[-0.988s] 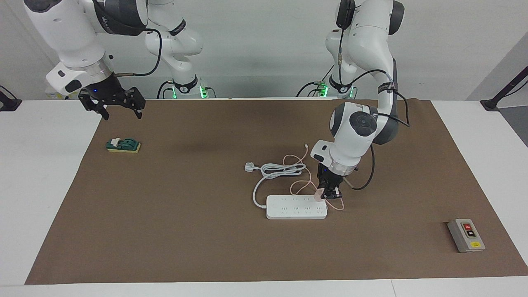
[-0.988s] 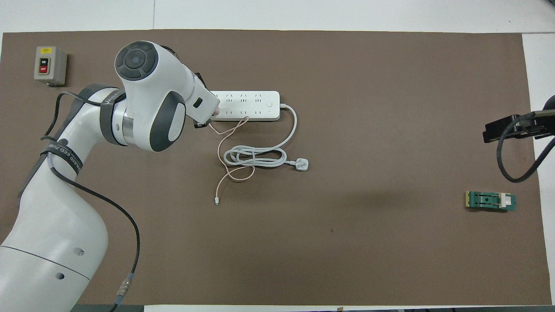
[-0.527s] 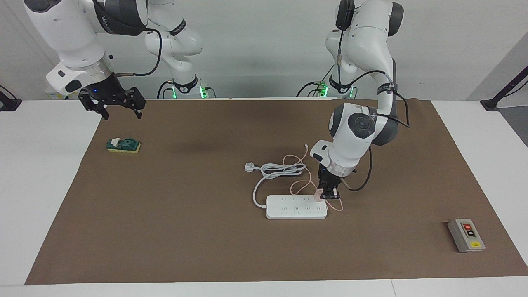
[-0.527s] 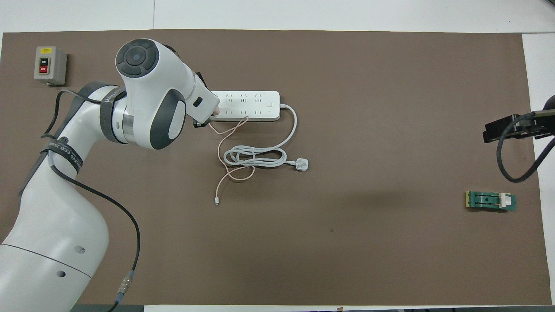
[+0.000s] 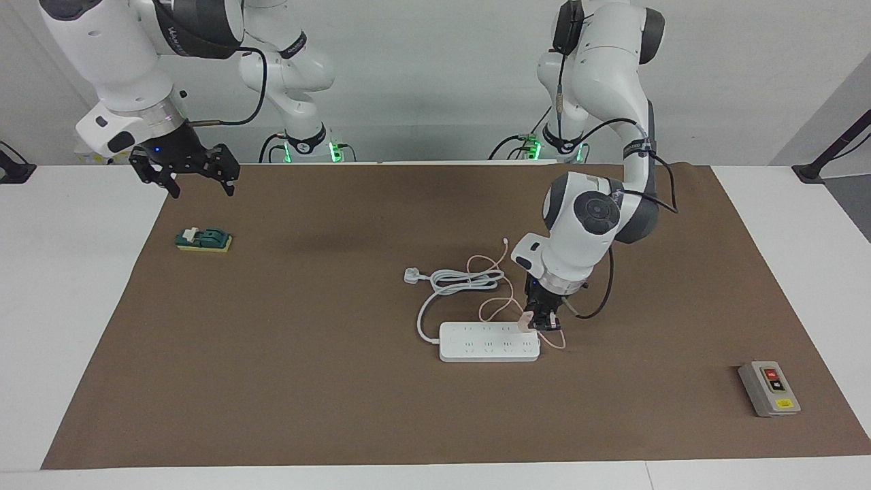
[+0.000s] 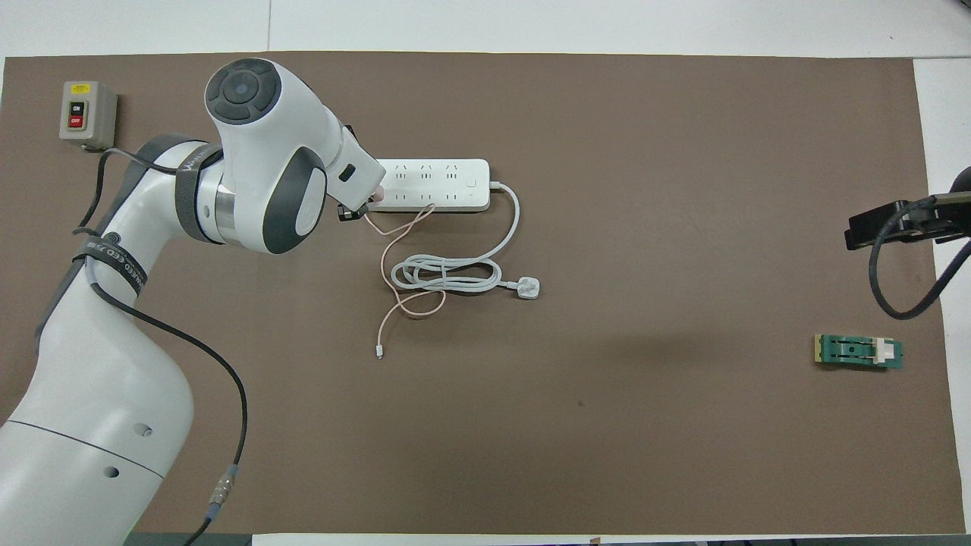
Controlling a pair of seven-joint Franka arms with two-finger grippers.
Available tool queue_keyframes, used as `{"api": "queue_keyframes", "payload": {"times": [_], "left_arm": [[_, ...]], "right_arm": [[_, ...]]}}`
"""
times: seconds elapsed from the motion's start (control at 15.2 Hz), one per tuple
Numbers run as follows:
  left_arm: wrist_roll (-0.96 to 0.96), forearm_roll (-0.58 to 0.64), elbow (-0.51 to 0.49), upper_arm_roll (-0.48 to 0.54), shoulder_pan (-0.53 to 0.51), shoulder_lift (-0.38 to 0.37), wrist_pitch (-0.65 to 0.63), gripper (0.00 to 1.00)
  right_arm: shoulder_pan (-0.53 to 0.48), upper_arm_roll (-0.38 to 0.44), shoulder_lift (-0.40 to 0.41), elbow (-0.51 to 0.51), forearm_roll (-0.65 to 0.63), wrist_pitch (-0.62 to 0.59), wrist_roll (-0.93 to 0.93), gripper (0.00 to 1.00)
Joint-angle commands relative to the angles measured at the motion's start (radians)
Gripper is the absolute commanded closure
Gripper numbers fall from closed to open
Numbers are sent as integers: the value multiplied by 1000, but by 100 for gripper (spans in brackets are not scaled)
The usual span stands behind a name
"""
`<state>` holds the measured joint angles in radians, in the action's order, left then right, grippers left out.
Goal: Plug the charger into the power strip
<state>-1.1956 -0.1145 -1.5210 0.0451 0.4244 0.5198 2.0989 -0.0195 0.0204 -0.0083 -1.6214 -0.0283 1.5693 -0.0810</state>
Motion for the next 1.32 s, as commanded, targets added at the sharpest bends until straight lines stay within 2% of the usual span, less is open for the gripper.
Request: {"api": "queue_keyframes", "payload": {"times": [0.0, 0.72, 0.99, 1.05, 1.19, 1.25], "left_arm": [[80, 12, 36, 15, 4, 54, -23, 100], [110, 36, 35, 16, 1, 55, 24, 100], [100, 39, 42, 16, -1, 74, 3, 100], [90, 38, 60, 16, -3, 91, -9, 100], [38, 38, 206, 16, -10, 178, -113, 100], [36, 38, 223, 18, -9, 184, -129, 100]], "right_arm": [[-10, -7, -15, -14, -16, -6, -25, 0], [-10, -7, -15, -14, -16, -6, -25, 0], [-10, -7, -15, -14, -16, -6, -25, 0], [-10, -7, -15, -14, -16, -6, -25, 0], [-10, -7, -15, -14, -16, -6, -25, 0], [-10, -7, -15, -14, -16, -6, -25, 0]]}}
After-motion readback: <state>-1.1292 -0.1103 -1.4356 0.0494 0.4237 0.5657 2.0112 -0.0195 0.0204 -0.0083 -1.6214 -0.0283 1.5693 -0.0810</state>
